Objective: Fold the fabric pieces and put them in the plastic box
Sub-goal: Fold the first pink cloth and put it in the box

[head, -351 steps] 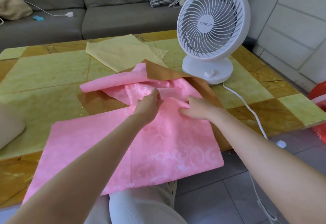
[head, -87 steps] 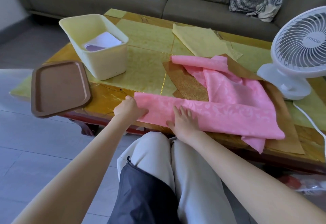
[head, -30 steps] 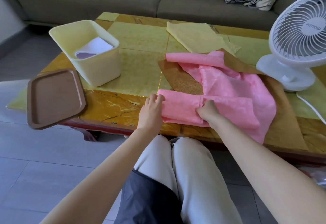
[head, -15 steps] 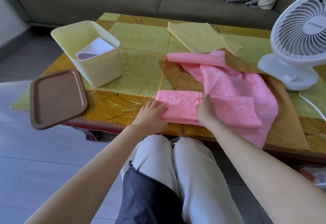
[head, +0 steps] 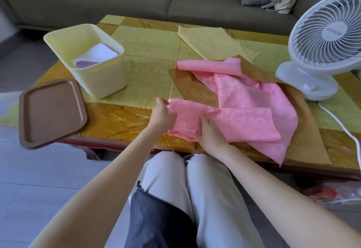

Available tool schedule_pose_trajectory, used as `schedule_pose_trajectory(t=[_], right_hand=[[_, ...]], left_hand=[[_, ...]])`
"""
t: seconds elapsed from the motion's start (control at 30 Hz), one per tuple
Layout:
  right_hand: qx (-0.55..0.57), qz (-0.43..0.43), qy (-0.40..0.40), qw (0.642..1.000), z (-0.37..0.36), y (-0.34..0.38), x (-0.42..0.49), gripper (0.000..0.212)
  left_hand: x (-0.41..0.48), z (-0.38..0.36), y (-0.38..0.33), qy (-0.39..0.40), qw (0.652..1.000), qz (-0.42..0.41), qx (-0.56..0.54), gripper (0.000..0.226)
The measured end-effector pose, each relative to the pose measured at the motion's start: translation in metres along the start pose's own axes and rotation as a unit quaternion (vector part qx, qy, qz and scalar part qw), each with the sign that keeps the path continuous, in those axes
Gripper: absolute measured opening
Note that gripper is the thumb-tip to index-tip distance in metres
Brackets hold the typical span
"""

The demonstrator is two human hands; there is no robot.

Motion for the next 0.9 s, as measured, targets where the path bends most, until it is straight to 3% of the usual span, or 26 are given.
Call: schedule_pose_trajectory(t=[0.1, 0.2, 0.37, 0.43, 0.53, 0.6, 0.7, 0.8, 0.9], right_hand=[[0.025, -0.004, 0.011, 1.0, -0.002, 0.019, 0.007, 0.045], [0.074, 0.053, 0.037, 0.995, -0.007, 0.063, 0.014, 0.022], [0.216, 0.053, 0.06, 0.973, -0.001, 0.116, 0.028, 0.028], [0.237, 0.028, 0.063, 0.969, 0.004, 0.115, 0.033, 0.03], [0.388, -0.088, 0.025, 0.917, 0.025, 0.075, 0.032, 0.036], [0.421, -0.111, 0.006, 0.9, 0.039, 0.045, 0.028, 0.04], [0.382, -0.157, -0.025, 0.91, 0.055, -0.002, 0.023, 0.051], [0.276, -0.163, -0.041, 0.946, 0.063, -0.029, 0.023, 0.034], [0.183, -0.152, -0.047, 0.97, 0.066, -0.039, 0.023, 0.026]], left_hand=[[0.0, 0.026, -0.026, -0.031, 0.998, -0.054, -0.008, 0.038], [0.002, 0.059, -0.047, -0.066, 0.993, -0.099, 0.004, 0.041], [-0.001, 0.092, -0.069, -0.107, 0.985, -0.139, 0.007, 0.04], [-0.005, 0.091, -0.076, -0.111, 0.983, -0.147, -0.008, 0.036], [-0.012, 0.067, -0.077, -0.067, 0.989, -0.127, -0.033, 0.03], [-0.016, 0.043, -0.075, -0.024, 0.991, -0.113, -0.06, 0.024], [-0.022, 0.008, -0.073, 0.026, 0.992, -0.103, -0.067, 0.016], [-0.03, -0.023, -0.069, 0.064, 0.99, -0.12, -0.039, 0.024], [-0.038, -0.041, -0.056, 0.075, 0.976, -0.178, 0.1, 0.028]])
Point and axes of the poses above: each hand's wrist, its own x-axis towards the middle knuckle, its own z-axis out of the back of the hand, y = z × x, the point moved 10 cm from there along x, towards the middle knuckle, and after that the axes turned 5 degrees about -y, right-handed, at the moved point
